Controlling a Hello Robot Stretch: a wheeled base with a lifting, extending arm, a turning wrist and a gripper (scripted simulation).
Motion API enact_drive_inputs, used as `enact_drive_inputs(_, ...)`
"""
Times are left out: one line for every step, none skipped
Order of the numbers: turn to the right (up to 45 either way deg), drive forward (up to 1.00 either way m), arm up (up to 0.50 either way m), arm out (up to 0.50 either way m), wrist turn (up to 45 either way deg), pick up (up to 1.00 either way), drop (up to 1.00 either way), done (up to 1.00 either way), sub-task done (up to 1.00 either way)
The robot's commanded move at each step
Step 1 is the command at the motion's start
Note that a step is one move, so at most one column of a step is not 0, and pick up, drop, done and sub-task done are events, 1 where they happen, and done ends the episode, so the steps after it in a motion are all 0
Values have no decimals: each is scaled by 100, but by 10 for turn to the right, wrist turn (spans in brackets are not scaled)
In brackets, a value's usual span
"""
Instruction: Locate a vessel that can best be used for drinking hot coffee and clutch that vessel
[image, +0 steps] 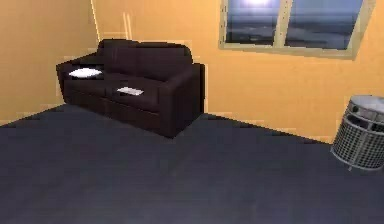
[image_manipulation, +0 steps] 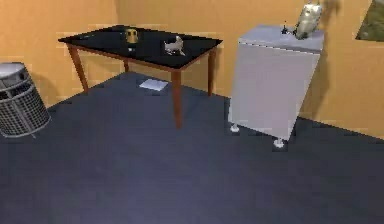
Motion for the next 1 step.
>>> enact_drive_inputs(-450,0,0,0,0,0,0,0,0)
